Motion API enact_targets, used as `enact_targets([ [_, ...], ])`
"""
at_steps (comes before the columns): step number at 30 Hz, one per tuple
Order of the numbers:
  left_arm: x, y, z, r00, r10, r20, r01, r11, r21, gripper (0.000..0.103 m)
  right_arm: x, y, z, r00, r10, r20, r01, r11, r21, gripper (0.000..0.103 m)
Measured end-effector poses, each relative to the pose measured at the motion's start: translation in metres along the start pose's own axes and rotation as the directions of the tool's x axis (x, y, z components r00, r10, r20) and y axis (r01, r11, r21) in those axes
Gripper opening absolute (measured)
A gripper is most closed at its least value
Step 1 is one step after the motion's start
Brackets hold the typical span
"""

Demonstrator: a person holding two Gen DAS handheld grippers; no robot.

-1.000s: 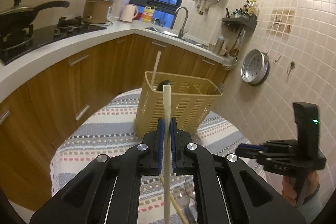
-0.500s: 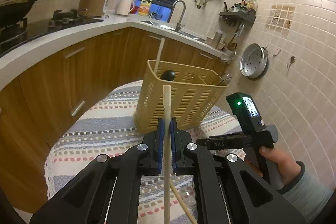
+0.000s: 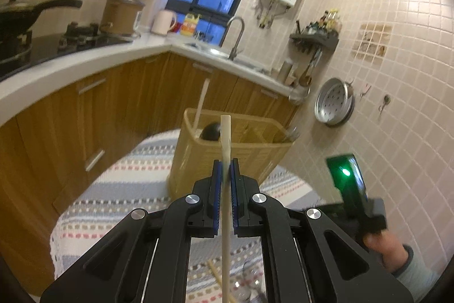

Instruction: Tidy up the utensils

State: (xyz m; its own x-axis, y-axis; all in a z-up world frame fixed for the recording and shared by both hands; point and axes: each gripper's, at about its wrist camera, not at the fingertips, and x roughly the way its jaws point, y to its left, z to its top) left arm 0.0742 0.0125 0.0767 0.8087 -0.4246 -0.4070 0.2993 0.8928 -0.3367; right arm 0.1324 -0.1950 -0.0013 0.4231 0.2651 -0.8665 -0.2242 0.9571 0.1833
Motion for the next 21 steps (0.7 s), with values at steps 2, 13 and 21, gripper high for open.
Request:
enact_targets([
  [2, -0.006, -0.006, 0.008, 0.999, -0.001, 0.042, 0.000, 1.000, 0.016, 0.004, -0.031, 0.007, -0.007, 0.997, 0.045, 0.070, -0.043, 0.999, -0.018, 0.010],
  [13, -0.007, -0.030, 0.082, 0.932, 0.028, 0.361, -0.036, 0.999, 0.016, 0.004, -0.167, 0.010, 0.042, 0.787, 0.146, 0.599, -0.116, 0.989, -0.089, 0.010],
  [21, 0.043, -0.019, 0.108, 0.891, 0.117, 0.439, -0.120, 0.993, -0.020, 0.004, -0.151, -0.011, 0.101, 0.630, 0.073, 0.773, -0.077, 0.997, -0.031, 0.010],
])
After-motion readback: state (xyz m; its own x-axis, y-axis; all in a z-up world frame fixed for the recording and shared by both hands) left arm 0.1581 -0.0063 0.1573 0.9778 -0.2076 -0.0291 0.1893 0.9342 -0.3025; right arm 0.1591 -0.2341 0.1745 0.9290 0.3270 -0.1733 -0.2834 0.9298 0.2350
